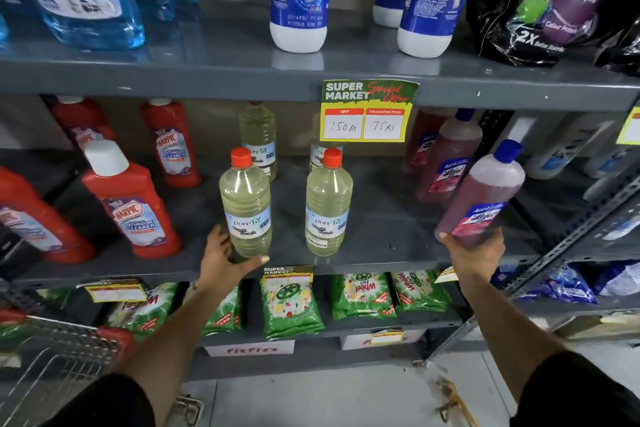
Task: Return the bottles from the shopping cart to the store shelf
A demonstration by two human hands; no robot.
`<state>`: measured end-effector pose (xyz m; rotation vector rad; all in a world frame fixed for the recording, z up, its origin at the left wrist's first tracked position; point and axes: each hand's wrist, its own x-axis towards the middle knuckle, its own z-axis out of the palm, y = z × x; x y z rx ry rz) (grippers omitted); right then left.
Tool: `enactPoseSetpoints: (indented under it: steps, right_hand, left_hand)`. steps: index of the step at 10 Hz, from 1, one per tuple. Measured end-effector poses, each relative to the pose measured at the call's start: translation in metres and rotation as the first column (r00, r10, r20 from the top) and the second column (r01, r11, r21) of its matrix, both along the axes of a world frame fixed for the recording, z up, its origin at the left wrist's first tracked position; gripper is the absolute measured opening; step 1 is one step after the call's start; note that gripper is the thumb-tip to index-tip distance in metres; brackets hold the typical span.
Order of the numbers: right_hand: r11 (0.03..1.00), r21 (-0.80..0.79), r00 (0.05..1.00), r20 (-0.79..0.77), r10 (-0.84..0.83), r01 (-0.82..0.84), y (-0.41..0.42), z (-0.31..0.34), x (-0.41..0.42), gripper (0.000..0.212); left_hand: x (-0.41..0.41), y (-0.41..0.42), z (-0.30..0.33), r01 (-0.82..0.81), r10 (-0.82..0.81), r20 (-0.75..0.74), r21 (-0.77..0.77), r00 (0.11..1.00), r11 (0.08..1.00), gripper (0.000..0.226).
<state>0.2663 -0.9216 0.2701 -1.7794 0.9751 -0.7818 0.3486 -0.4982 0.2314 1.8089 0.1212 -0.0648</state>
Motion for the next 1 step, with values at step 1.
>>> enactPoseSetpoints:
  steps: [1]
  right_hand:
    - [1.0, 0.004, 0.998, 0.053, -0.019, 0.019, 0.0441, 0.0066, -0.0291, 0.078]
  left_hand:
    - [-0.0302, 0.0069, -0.0017, -0.025, 0.025, 0.017, 0.006, 1.0, 1.0, 0.113]
